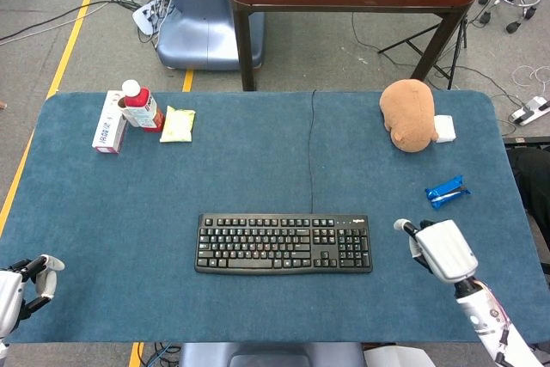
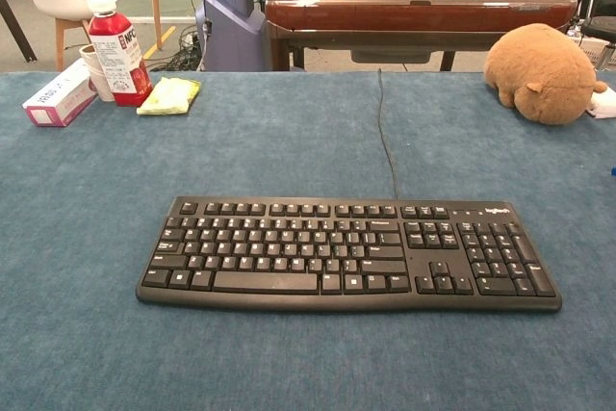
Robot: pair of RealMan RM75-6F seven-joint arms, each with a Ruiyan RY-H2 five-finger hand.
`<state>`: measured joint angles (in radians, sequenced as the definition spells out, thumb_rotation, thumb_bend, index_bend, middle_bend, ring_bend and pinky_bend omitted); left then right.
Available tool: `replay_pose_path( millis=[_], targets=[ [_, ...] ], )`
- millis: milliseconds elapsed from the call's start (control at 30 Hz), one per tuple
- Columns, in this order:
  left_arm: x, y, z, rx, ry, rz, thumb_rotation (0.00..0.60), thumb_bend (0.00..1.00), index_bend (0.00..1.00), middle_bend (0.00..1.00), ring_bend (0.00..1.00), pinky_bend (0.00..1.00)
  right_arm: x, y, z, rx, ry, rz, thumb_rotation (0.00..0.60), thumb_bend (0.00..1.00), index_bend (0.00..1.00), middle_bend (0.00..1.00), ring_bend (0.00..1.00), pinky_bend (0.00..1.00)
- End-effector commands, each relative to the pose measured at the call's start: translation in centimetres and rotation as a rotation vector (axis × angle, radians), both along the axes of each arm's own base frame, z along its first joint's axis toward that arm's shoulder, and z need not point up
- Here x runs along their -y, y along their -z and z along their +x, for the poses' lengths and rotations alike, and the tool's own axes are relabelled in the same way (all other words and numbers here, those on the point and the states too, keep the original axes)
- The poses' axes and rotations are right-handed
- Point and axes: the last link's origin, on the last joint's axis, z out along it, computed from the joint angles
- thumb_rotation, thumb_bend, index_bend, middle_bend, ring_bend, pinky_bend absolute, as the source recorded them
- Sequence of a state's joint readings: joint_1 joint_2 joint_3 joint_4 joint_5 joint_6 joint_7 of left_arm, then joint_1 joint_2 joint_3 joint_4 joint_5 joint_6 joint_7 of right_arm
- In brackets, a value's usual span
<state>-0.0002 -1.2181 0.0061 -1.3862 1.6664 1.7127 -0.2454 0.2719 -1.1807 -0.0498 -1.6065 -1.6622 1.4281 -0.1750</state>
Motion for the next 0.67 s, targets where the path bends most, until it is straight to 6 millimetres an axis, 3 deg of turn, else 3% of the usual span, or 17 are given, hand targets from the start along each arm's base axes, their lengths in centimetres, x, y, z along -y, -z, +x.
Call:
replay_pose_path(
  millis=[33, 300, 667],
  targets=[
    [0.0, 0.0, 0.0, 0.002, 0.001, 0.003, 0.600, 0.49, 0.53, 0.80, 0.64, 0.86, -1.0, -0.8, -0.6, 0.022, 0.016, -0.025, 0.600, 0.93, 0.42, 0.65, 0.63, 0.93],
    [0.0, 0.0, -0.1, 0.003, -0.002, 0.007, 0.600, 0.49, 0.53, 0.79, 0.62, 0.86, -2.5, -2.2, -1.8, 0.057, 0.030, -0.083, 0.600, 0.93, 0.42, 0.62, 0.60, 0.90],
    [-0.1, 0.1, -0.2, 0.001, -0.003, 0.001, 0.600, 0.49, 0.53, 0.78, 0.61, 0.86, -2.4, -2.6, -2.3, 0.064, 0.049, -0.071, 0.600, 0.93, 0.42, 0.62, 0.60, 0.90]
  ],
)
